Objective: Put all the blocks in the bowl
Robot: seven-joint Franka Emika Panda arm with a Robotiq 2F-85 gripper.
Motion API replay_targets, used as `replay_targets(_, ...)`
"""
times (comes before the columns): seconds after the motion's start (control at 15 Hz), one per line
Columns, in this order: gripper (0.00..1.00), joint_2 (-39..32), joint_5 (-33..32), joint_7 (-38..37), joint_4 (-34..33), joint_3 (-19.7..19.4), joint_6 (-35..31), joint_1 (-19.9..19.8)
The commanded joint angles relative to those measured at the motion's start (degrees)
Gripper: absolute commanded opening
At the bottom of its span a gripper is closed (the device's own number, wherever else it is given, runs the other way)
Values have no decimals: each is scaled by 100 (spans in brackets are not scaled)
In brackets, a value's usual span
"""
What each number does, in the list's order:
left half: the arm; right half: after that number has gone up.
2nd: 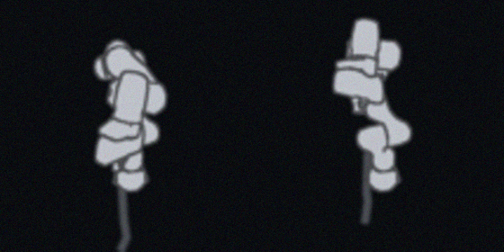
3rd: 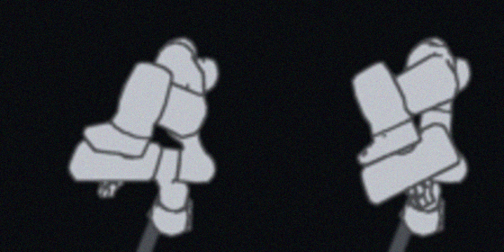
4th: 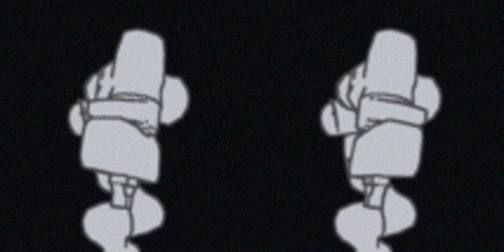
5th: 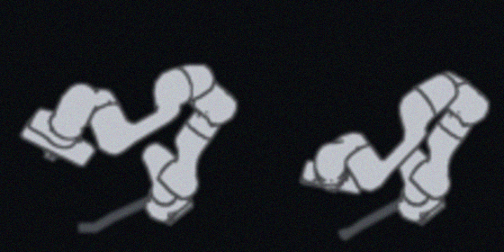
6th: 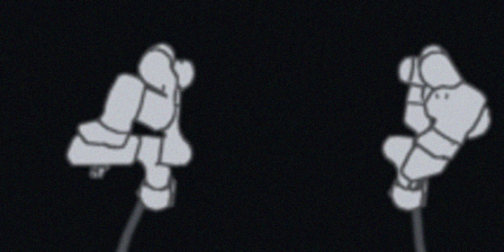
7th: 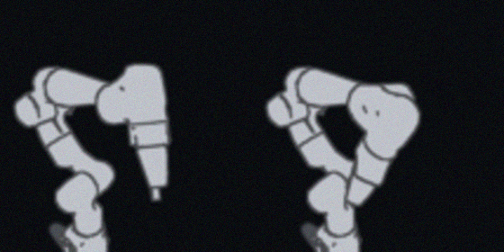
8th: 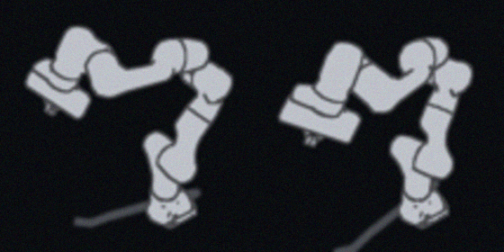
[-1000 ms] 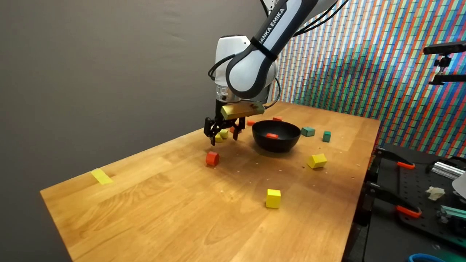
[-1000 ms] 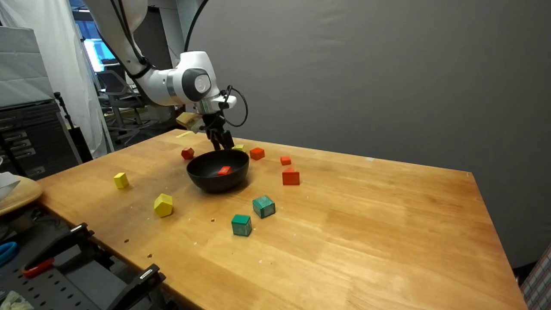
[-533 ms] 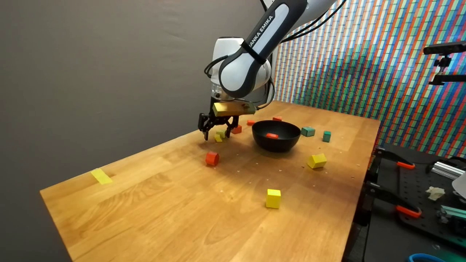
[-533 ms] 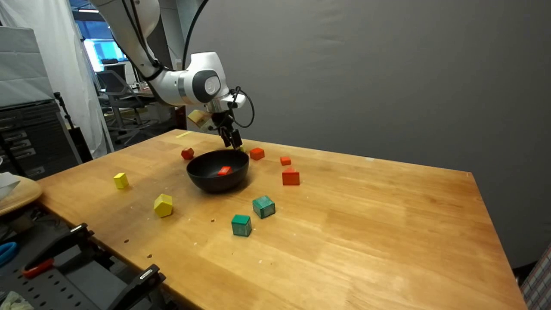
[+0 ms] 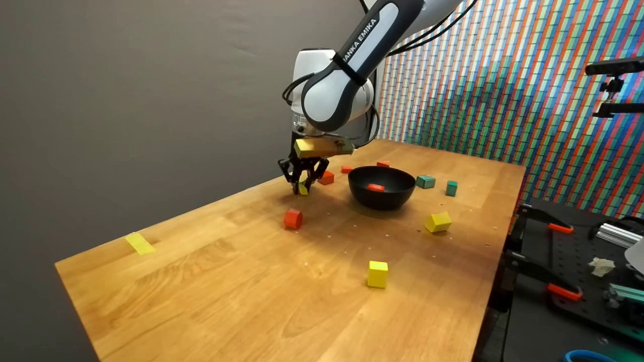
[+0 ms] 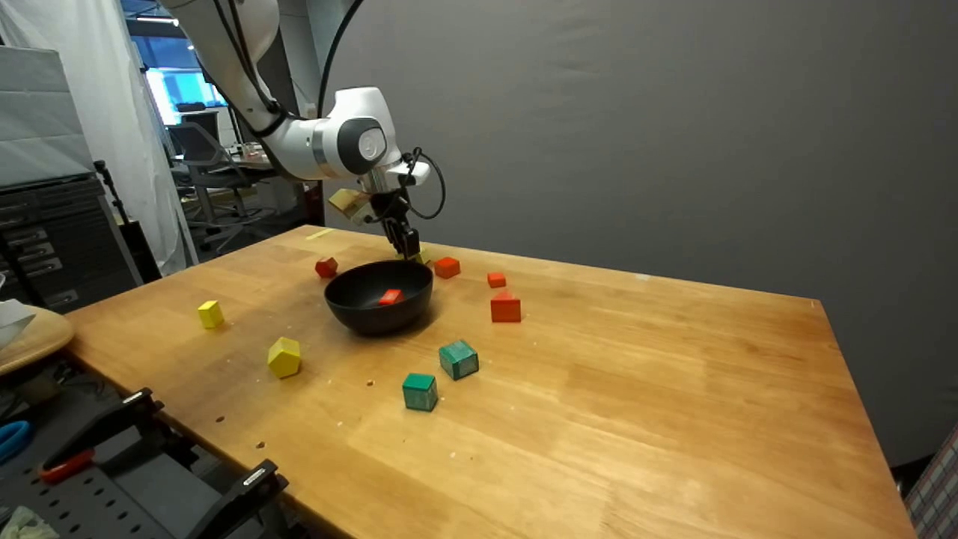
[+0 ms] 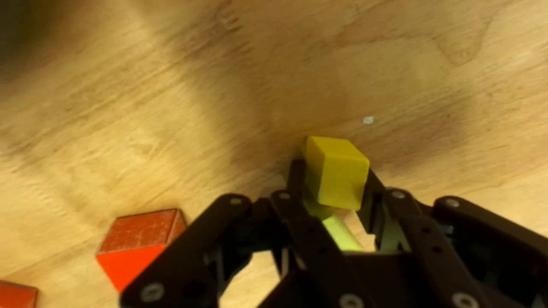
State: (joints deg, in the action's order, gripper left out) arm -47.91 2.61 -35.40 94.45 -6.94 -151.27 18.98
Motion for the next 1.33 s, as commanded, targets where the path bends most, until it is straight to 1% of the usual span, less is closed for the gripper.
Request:
replay_targets(0.0,2,201,-86,-129,192,-89,156,74)
replay_targets(0.13,7,300,-107,-136,296,-112,189,84)
replay_targets(0.27,6,492,-132,-120,475,-133,161,100)
replay_targets(0.33,6,652,-159,-71,621,-131,227,102)
replay_targets(0.47,6,1273,-332,-11,1209,-208,284,170)
replay_targets(0.6,6,1757,-780,-179,1699,-516,191,351)
replay_targets(0.67,6,1998,-1080,-471,1961,-785,228,497)
replay_targets(0.8,6,2519,-1476,-764,2510,-938,610,483)
replay_targets(0.87,6,2798,-1572,-781,2805,-863,835,358)
replay_targets(1.0,6,3169,-1474,-618,3330,-555,1019,-9)
replay_targets(1.13,6,3342,-1208,-396,3699,-255,1020,-325)
replay_targets(1.2,6,3377,-1116,-362,3859,-134,908,-457)
replay_targets(1.27,15,3400,-1072,-418,4001,-51,749,-554)
